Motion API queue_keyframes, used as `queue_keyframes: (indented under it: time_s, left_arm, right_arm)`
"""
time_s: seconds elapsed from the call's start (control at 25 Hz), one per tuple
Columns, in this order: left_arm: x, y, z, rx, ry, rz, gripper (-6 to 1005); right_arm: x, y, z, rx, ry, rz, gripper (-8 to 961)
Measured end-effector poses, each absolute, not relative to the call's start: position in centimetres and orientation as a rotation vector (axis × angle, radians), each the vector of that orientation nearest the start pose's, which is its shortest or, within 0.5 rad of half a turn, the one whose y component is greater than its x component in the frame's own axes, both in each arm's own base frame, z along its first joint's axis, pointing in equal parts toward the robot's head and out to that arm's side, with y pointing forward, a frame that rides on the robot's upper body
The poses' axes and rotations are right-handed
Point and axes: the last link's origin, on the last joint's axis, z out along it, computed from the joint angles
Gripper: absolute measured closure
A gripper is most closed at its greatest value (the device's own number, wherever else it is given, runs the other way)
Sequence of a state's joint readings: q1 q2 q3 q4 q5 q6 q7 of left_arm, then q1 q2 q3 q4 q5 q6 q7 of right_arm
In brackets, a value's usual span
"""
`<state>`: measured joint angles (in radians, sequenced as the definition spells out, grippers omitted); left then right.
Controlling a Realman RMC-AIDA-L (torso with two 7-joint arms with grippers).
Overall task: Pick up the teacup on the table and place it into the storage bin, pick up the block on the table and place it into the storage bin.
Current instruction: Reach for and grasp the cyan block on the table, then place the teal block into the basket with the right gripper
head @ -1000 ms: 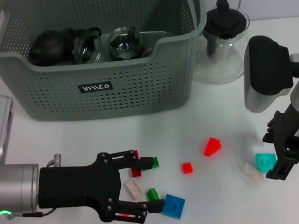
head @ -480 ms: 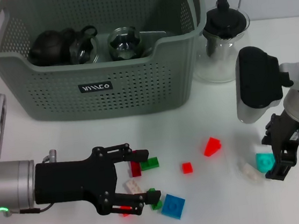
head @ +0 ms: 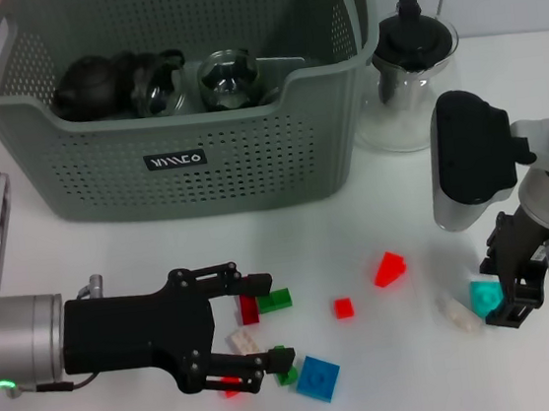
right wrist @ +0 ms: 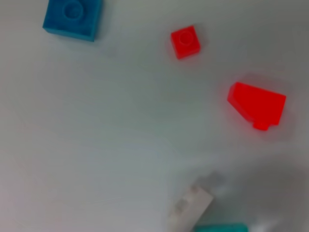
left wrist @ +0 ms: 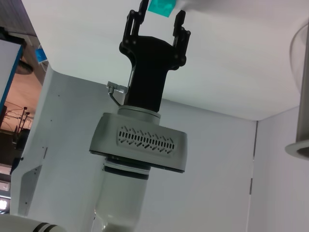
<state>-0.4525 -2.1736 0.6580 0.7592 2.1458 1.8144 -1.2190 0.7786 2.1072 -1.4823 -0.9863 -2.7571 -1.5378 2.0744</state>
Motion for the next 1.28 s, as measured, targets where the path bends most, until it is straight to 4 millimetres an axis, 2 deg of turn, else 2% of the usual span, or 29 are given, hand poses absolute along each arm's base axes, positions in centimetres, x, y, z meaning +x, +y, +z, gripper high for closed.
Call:
queue_keyframes:
  time_s: [0.24, 0.44, 0.6, 0.72, 0.84, 0.88, 0.92, 0.96, 1.16, 1.28]
  left_arm:
    - [-25.4, 27.2, -2.3, -2.962, -0.396, -0.77, 137]
    - [-25.5, 27.2, -2.3, -2.961, -0.396, -0.77, 137]
    - [-25.5, 27.1, -2.3, -2.961, -0.398, -0.77, 138]
    - [-25.5, 27.1, -2.3, -2.961, -0.401, -0.769, 138]
    - [-25.6, 27.2, -2.1, -2.955, -0.405, -0.772, 138]
    - [-25.6, 27.2, -2.1, -2.952, -0.406, -0.774, 138]
    - [-25.6, 27.2, -2.0, -2.95, -0.406, -0.776, 138]
    - [-25.6, 27.2, -2.0, -2.947, -0.406, -0.778, 137]
    - [-25.7, 27.3, -1.9, -2.939, -0.404, -0.769, 137]
    - [-25.7, 27.4, -1.9, -2.938, -0.401, -0.767, 138]
  right_arm:
    - [20.3, 35.5, -4.8, -2.865, 0.258, -1.06, 265]
    - [20.3, 35.4, -4.9, -2.859, 0.258, -1.07, 445]
    - [20.2, 35.2, -4.8, -2.86, 0.248, -1.068, 500]
    - [19.7, 35.2, -3.9, -2.862, 0.262, -1.027, 527]
    - [18.6, 35.4, -2.0, -2.871, 0.297, -0.945, 527]
    - [18.0, 35.6, -0.7, -2.865, 0.312, -0.889, 528]
    - [16.6, 35.6, 1.5, -2.873, 0.331, -0.776, 528]
    - [16.6, 35.6, 1.5, -2.873, 0.331, -0.776, 528]
    - [11.0, 35.0, 6.6, -2.937, 0.33, -0.323, 528]
    - [7.4, 35.4, 8.9, -2.94, 0.331, -0.025, 528]
